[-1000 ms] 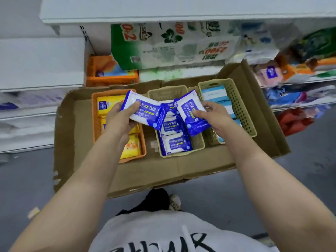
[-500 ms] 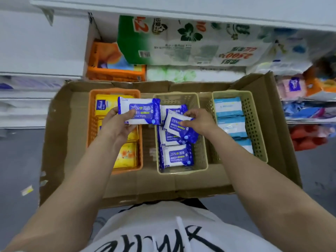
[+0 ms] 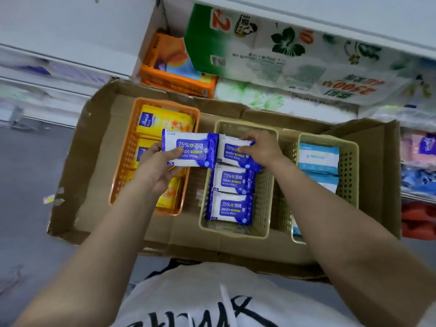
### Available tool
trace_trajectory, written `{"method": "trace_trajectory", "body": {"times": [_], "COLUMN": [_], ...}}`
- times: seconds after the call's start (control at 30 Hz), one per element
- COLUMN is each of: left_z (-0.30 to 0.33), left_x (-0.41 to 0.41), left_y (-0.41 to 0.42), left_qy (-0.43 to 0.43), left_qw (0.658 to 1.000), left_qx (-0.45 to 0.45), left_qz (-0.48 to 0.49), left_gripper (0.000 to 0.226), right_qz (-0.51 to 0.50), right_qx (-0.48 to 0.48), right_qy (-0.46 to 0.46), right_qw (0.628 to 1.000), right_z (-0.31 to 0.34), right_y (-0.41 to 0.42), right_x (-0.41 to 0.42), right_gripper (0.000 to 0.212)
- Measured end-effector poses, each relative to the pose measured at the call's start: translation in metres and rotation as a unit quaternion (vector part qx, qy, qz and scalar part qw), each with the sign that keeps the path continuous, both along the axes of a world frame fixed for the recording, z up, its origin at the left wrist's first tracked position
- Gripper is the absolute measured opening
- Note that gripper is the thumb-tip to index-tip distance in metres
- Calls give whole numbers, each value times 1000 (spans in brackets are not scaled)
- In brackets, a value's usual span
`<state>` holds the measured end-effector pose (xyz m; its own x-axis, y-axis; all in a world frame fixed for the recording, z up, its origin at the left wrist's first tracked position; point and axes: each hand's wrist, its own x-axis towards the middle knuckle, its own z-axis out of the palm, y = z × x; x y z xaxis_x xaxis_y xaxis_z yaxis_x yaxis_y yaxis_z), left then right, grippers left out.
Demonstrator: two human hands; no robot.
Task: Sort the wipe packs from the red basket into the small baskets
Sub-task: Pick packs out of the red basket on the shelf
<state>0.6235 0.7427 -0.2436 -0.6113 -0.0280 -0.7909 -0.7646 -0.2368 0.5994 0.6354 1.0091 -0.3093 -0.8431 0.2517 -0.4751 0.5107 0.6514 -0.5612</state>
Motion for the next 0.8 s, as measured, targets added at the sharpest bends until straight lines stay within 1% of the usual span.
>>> {"method": "trace_trajectory", "body": {"times": [0.03, 0.07, 0.13, 0.17, 0.23, 0.37, 0.43, 0.5, 0.57, 0.6, 0.63, 0.67, 0.7, 0.73, 0.77, 0.8], "left_z": [-1, -2, -4, -6, -9, -13, -14, -14, -14, -13, -13, -13, -14, -15, -16, -19], "left_x": [2, 4, 8, 10, 13, 16, 16, 16, 17, 17, 18, 19, 20, 21, 22, 22], "left_y": [1, 1, 3, 5, 10, 23, 31, 40, 48, 52, 56, 61, 66, 70, 74, 75], "left_qy": [1, 3, 2, 1, 1, 8, 10, 11, 12, 12, 13, 15, 23, 40, 67, 104], "left_qw": [1000, 1000, 1000, 1000, 1000, 999, 999, 999, 998, 998, 997, 997, 996, 995, 990, 981], "left_qx": [-4, -5, -9, -11, -15, -15, -18, -19, -9, 0, 7, 9, 1, -26, -70, -116], "left_qz": [0, -2, -7, -10, -16, -30, -35, -42, -54, -62, -70, -78, -85, -93, -104, -118], "left_gripper": [42, 43, 43, 41, 36, 27, 26, 26, 27, 29, 32, 33, 33, 31, 29, 28], "right_qz": [22, 54, 114, 128, 138, 158, 135, 43, -49, -54, -30, 11, 51, 72, 63, 33], "right_qx": [40, 104, 236, 270, 278, 216, 161, 51, -91, -164, -214, -230, -220, -194, -164, -130], "right_qy": [6, 14, 36, 44, 53, -4, 5, 51, 74, 60, 30, -6, -34, -43, -34, -14], "right_qw": [999, 993, 964, 953, 949, 963, 978, 996, 992, 983, 976, 973, 974, 977, 984, 991], "right_z": [1, 2, 0, -2, -6, -11, -8, 4, 21, 30, 37, 42, 43, 42, 41, 42], "right_y": [-1, -4, -14, -18, -24, -20, -17, -14, -11, -10, -8, -7, -5, -1, 3, 9], "right_x": [-5, -8, -5, -1, 11, 18, 11, 4, 1, 1, 1, 3, 4, 5, 7, 8], "right_gripper": [34, 33, 42, 49, 57, 46, 37, 30, 29, 30, 33, 35, 33, 28, 25, 24]}}
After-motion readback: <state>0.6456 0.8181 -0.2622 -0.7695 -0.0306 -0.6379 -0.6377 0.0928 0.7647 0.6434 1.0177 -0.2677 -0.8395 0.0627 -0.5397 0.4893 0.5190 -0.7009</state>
